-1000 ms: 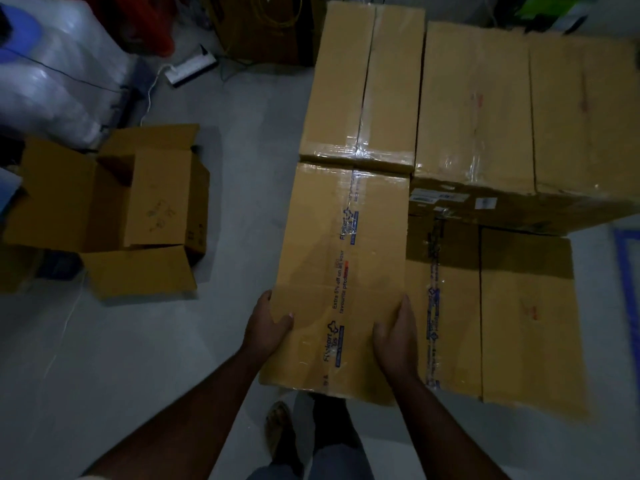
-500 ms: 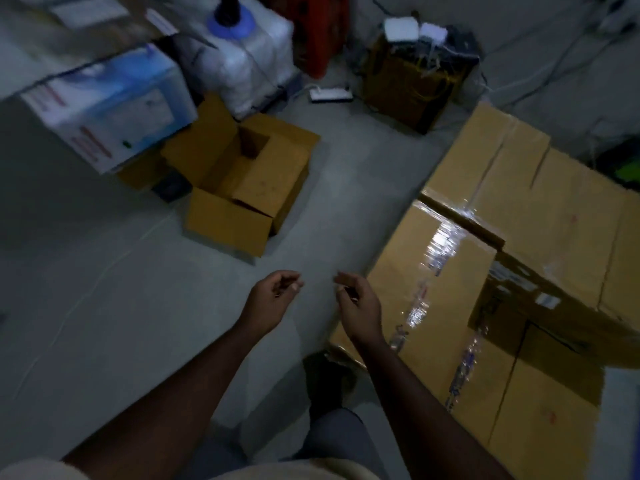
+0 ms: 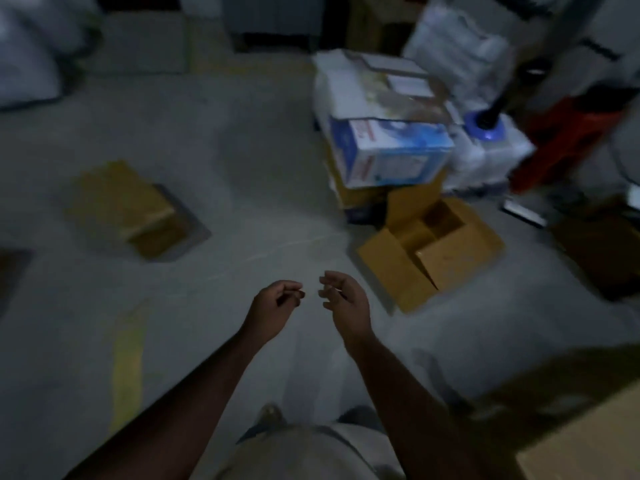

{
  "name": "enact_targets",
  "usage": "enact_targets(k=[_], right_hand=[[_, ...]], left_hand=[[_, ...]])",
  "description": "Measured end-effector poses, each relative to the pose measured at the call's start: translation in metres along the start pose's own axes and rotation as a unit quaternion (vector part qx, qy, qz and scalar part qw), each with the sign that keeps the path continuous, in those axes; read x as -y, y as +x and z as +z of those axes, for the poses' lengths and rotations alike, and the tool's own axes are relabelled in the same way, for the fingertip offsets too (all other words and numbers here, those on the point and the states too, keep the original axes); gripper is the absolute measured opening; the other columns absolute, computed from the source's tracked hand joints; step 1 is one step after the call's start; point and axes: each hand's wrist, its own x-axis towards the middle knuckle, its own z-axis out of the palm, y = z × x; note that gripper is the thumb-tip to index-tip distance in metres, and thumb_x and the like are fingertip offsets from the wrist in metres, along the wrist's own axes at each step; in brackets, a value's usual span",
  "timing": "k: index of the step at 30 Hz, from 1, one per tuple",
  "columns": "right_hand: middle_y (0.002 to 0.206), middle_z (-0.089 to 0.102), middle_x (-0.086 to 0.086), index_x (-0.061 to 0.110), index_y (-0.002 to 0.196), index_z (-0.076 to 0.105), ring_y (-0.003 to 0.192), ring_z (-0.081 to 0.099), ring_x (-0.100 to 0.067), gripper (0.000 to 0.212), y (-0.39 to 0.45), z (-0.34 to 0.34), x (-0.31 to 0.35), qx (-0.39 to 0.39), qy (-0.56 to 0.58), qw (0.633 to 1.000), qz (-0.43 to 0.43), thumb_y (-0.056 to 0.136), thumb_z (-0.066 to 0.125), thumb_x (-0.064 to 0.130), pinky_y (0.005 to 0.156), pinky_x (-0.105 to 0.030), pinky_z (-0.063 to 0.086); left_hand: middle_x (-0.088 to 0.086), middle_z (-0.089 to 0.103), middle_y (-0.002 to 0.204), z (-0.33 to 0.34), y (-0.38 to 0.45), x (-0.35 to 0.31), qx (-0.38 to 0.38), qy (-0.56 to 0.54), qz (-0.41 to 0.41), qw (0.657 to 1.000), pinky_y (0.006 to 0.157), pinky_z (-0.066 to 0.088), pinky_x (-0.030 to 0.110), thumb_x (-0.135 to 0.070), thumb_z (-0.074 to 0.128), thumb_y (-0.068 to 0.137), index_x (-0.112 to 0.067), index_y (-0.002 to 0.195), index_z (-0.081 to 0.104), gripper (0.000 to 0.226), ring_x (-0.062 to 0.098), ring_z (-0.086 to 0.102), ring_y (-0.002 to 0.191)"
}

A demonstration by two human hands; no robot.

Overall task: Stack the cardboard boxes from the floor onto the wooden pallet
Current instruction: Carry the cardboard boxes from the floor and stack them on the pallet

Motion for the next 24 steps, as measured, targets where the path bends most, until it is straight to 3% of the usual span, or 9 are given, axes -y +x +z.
enact_targets(k=[3, 9, 14, 19, 22, 24], right_hand=[[0.115, 0.075, -0.002, 0.015, 0.118, 0.069, 0.092, 0.072, -0.015, 0.022, 0.027, 0.085, 0.028, 0.066, 0.006, 0.998, -0.001, 0.101, 0.058, 0.007, 0.078, -0.030, 0.054], [0.114, 0.075, -0.002, 0.018, 0.113, 0.069, 0.095, 0.070, -0.021, 0.025, 0.096, 0.230, 0.049, 0.158, -0.007, 0.987, 0.036, 0.099, 0.056, 0.002, 0.079, -0.035, 0.052], [0.117, 0.073, -0.009, 0.016, 0.114, 0.067, 0.094, 0.067, -0.022, 0.024, 0.171, 0.345, 0.056, 0.215, -0.005, 0.975, 0.064, 0.099, 0.056, 0.000, 0.077, -0.032, 0.050], [0.102, 0.069, -0.011, 0.021, 0.099, 0.066, 0.088, 0.062, -0.025, 0.021, 0.261, 0.460, 0.089, 0.267, -0.018, 0.958, 0.104, 0.078, 0.066, 0.023, 0.073, -0.034, 0.045], [0.101, 0.072, -0.007, 0.024, 0.101, 0.067, 0.092, 0.065, -0.024, 0.012, 0.301, 0.521, 0.105, 0.301, -0.076, 0.946, 0.095, 0.096, 0.066, 0.014, 0.076, -0.036, 0.050], [0.098, 0.072, -0.005, 0.026, 0.100, 0.067, 0.091, 0.066, -0.022, 0.012, 0.323, 0.556, 0.117, 0.307, -0.094, 0.941, 0.105, 0.098, 0.066, 0.015, 0.077, -0.036, 0.051]], left_hand=[[0.003, 0.077, 0.099, -0.086, 0.010, 0.006, -0.077, -0.025, -0.014, 0.997, 0.076, 0.054, 0.016, -0.003, 0.062, 0.097, -0.009, 0.112, 0.071, 0.018, 0.018, 0.072, 0.087], [0.008, 0.074, 0.099, -0.223, 0.050, 0.031, -0.189, -0.044, -0.033, 0.980, 0.070, 0.051, 0.016, 0.001, 0.060, 0.098, -0.006, 0.112, 0.069, 0.018, 0.020, 0.070, 0.083], [0.014, 0.071, 0.102, -0.321, 0.117, 0.044, -0.239, -0.045, -0.063, 0.968, 0.068, 0.052, 0.013, 0.005, 0.057, 0.098, 0.004, 0.116, 0.065, 0.020, 0.020, 0.068, 0.083], [0.009, 0.074, 0.107, -0.413, 0.190, 0.049, -0.281, -0.049, -0.103, 0.953, 0.080, 0.056, 0.031, -0.005, 0.060, 0.100, -0.006, 0.119, 0.068, 0.021, 0.025, 0.073, 0.093], [0.005, 0.074, 0.107, -0.464, 0.218, 0.040, -0.300, -0.063, -0.122, 0.944, 0.082, 0.058, 0.032, -0.012, 0.062, 0.100, -0.010, 0.120, 0.067, 0.021, 0.021, 0.072, 0.093], [0.004, 0.074, 0.105, -0.497, 0.234, 0.036, -0.313, -0.075, -0.135, 0.937, 0.079, 0.056, 0.029, -0.013, 0.062, 0.100, -0.011, 0.119, 0.066, 0.020, 0.020, 0.072, 0.090]])
